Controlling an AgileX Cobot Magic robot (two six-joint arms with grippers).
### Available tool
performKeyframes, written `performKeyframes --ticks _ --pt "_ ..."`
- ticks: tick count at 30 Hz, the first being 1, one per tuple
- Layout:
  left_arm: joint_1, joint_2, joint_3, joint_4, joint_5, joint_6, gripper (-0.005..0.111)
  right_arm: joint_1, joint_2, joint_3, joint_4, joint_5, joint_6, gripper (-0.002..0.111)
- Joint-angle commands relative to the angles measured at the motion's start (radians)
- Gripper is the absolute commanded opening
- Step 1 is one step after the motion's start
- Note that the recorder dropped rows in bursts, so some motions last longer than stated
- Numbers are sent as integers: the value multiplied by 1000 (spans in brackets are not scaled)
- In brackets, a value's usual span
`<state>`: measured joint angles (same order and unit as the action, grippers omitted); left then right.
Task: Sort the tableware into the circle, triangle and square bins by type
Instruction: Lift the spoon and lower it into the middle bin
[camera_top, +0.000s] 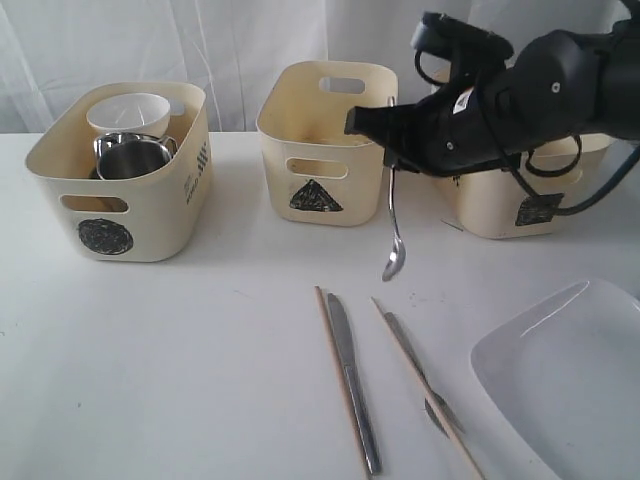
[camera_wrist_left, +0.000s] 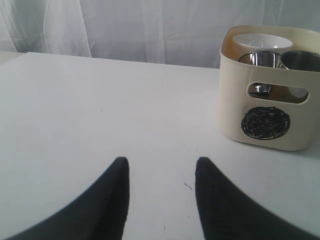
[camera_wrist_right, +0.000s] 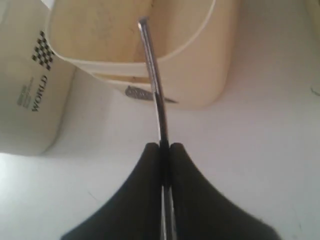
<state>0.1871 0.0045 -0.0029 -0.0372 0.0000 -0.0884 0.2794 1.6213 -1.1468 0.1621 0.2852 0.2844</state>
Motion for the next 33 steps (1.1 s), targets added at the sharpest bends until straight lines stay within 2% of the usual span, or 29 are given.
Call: performKeyframes --ticks 1,8,14,17,27,33 --pt "3 -5 3 -5 0 -3 47 5 -44 -16 1 -117 -48 0" --pt "3 -5 3 -5 0 -3 47 5 -44 -98 -3 -285 -153 0" --pt "3 -5 3 -5 0 -3 47 5 -3 -118 -5 -484 -324 0" --pt "3 -5 3 -5 0 -3 47 3 44 -127 -5 -559 -338 0" --pt "3 -5 3 -5 0 -3 47 -6 201 -193 -5 -669 -338 0" --pt "3 -5 3 -5 0 -3 47 -13 307 -286 -5 -675 -338 0"
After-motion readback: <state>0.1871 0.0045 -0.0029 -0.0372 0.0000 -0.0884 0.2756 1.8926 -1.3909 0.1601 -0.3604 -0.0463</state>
